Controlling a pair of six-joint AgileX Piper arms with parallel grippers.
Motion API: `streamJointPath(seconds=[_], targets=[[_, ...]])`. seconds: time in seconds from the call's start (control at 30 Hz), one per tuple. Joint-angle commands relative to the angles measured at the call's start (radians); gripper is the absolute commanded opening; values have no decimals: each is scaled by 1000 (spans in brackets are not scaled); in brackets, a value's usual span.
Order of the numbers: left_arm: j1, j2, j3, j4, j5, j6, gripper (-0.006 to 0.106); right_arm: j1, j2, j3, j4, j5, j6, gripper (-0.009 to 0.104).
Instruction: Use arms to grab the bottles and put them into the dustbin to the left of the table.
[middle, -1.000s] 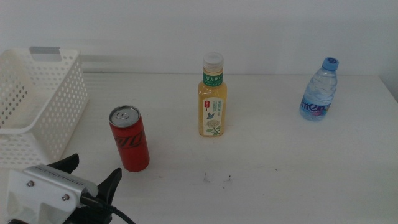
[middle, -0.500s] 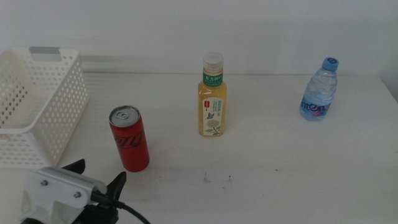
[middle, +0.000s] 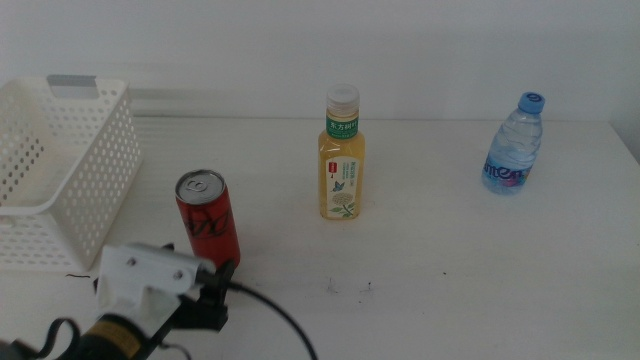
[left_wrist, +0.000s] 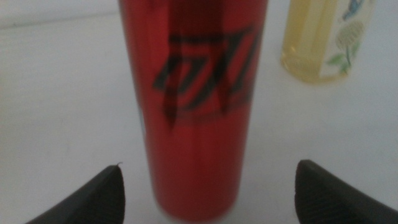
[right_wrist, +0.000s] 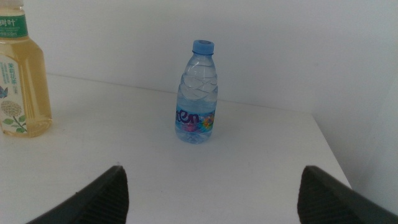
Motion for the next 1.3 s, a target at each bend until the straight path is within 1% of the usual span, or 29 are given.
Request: streamJointPath(seconds=[0.0, 0.4, 0.5, 0.6, 0.8, 0.9, 0.97, 1.0, 1.13, 1.17, 1.23, 1.27], targets=[[-2, 22, -41, -25, -26, -10, 94, -9, -5, 3, -6, -6, -6, 78], [-2, 170, -214, -46, -26, -10, 94, -9, -5, 3, -6, -6, -6, 78], [-2, 199, -237, -55, -26, -10, 94, -9, -5, 3, -6, -6, -6, 78], [-2, 206, -252, -86, -26, -10, 94, -9, -5, 3, -6, -6, -6, 78], [-2, 206, -258, -99, -26, 0, 94, -9, -5, 3, -6, -6, -6, 78], [-2, 206, -258, -123, -26, -5, 90, -9, -5, 3, -6, -6, -6, 78], [-2, 206, -258, -129, -26, -5, 79, -9, -5, 3, -6, -6, -6, 78], [-2, 206, -258, -129, -26, -2, 71, -9, -5, 3, -6, -6, -6, 78], [-2, 190, -246, -109, -26, -2, 33, -9, -5, 3, -6, -6, -6, 78], [-2, 147, -216, -94, -26, -2, 16, -9, -5, 3, -6, -6, -6, 78], [-2, 61, -185, -88, 4, -2, 3, -9, -5, 3, -6, -6, -6, 78], [-2, 13, -180, -84, 65, -2, -2, -9, -5, 3, -6, -6, -6, 78]])
